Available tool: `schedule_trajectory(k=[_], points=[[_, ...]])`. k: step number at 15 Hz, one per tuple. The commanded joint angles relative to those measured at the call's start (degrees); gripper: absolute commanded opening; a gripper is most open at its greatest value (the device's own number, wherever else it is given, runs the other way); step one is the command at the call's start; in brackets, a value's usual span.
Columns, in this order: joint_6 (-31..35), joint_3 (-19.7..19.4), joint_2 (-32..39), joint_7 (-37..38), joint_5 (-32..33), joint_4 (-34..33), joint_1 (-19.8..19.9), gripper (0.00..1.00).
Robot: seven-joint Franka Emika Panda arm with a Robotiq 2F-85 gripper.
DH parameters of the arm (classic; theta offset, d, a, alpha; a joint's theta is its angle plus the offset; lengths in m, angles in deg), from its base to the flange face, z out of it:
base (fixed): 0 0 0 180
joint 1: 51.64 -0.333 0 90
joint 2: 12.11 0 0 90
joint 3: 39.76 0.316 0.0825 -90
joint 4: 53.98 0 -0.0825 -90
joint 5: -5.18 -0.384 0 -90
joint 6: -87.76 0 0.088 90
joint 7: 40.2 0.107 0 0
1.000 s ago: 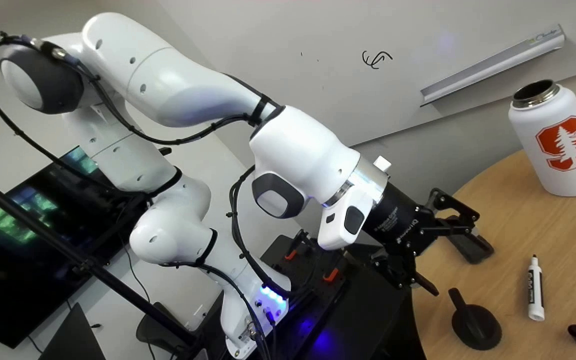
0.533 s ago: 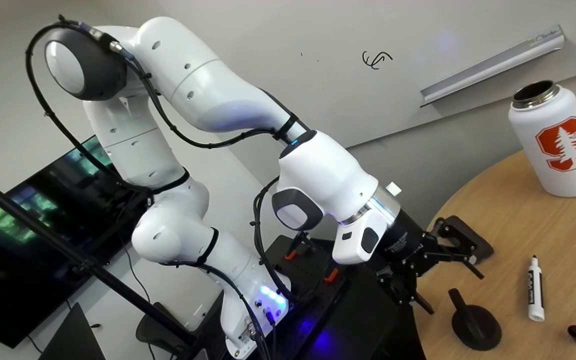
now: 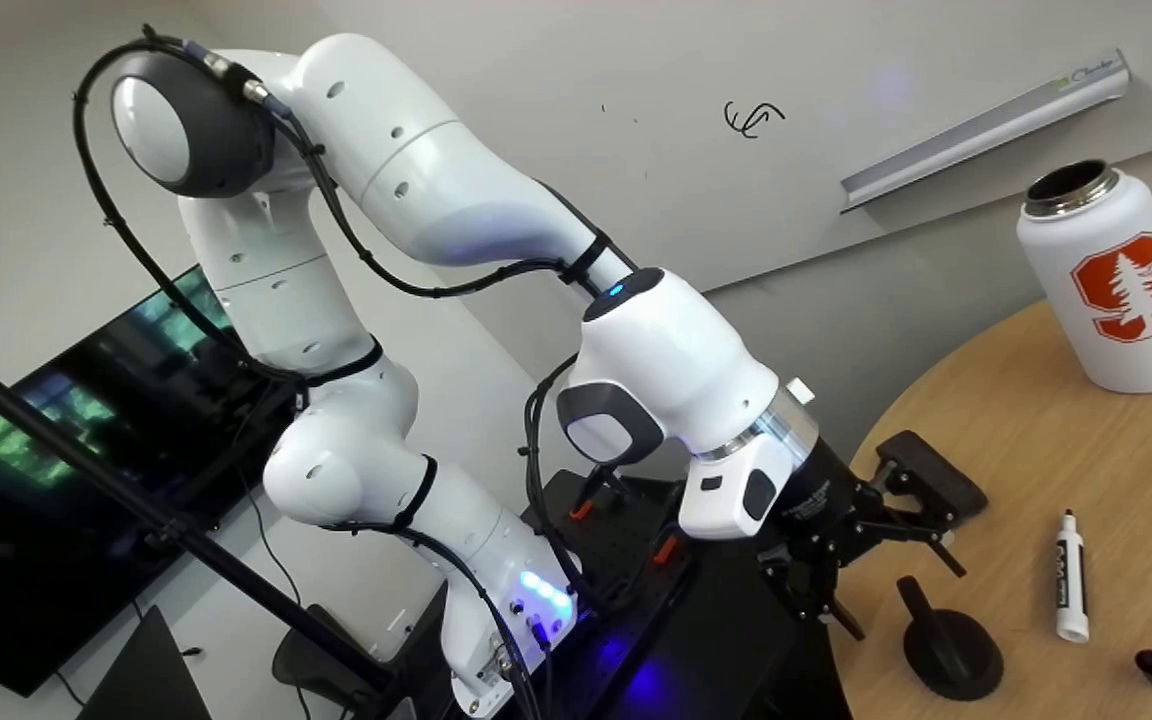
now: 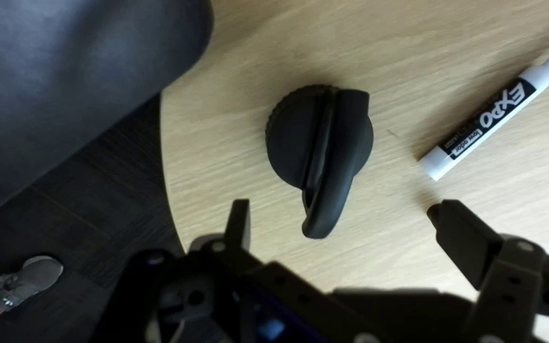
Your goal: Put the black lid on the white bottle
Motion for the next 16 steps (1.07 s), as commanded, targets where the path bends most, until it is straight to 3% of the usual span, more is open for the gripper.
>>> schedule_trajectory(k=[1, 6, 13, 14, 16], points=[[-2.67, 2.24, 0.81, 0.22, 0.01, -1.91, 2.07, 1.00], [-2.75, 4.63, 3.31, 0.20, -0.08, -4.03, 4.26, 1.00], [-2.76, 4.60, 7.97, -3.19, -5.89, -7.29, 3.01, 1.00], [-2.57, 5.09, 8.31, -3.35, -6.03, -7.55, 3.45, 0.75], [-2.32, 5.20, 8.99, -3.39, -6.33, -7.89, 3.23, 0.66]])
